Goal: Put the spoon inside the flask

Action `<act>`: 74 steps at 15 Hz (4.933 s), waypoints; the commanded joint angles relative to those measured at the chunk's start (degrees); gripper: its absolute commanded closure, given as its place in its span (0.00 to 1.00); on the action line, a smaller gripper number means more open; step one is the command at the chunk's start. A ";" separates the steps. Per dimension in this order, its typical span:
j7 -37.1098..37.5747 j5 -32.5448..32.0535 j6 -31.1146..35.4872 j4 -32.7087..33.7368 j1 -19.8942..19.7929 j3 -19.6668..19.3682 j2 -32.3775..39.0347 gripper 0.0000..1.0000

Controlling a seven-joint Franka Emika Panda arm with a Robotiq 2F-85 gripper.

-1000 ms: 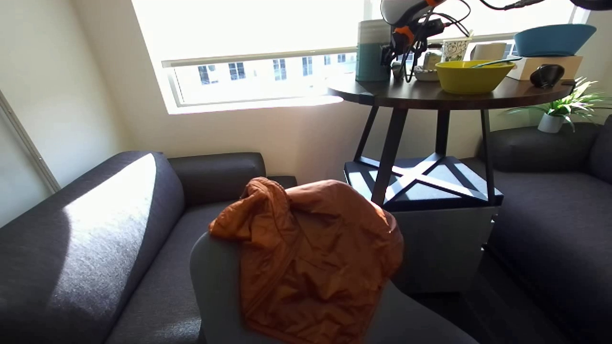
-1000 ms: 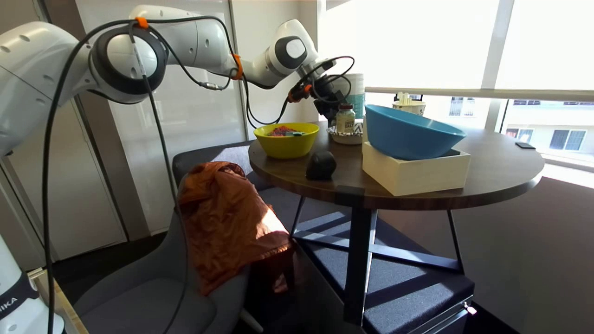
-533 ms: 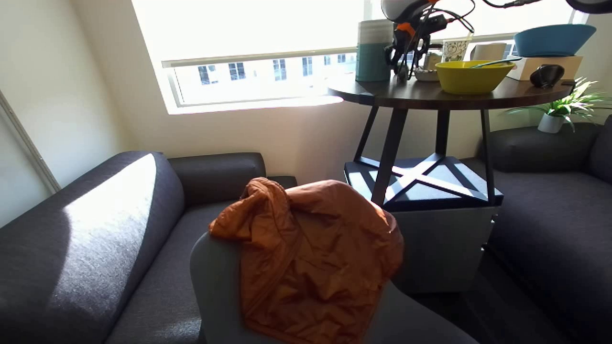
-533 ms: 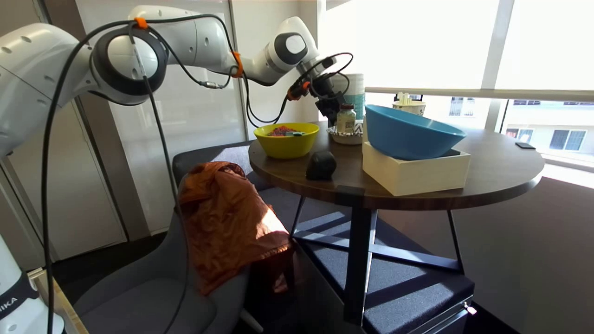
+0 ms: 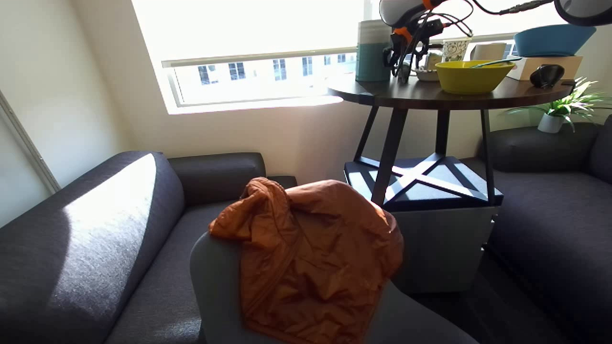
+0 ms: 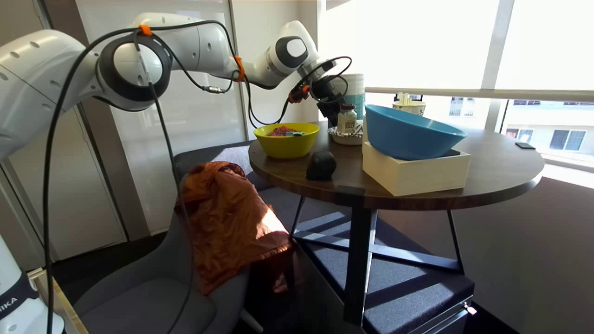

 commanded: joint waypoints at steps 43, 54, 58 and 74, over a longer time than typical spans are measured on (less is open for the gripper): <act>14.01 -1.15 -6.89 13.96 -3.47 -4.28 -0.12 0.99; -2.74 -10.01 -7.47 17.59 -3.89 -6.24 -7.60 0.99; -12.43 -15.13 -6.66 18.34 -2.98 -7.71 -9.16 0.99; -40.43 -27.92 5.10 17.68 -1.26 -8.55 -6.49 0.98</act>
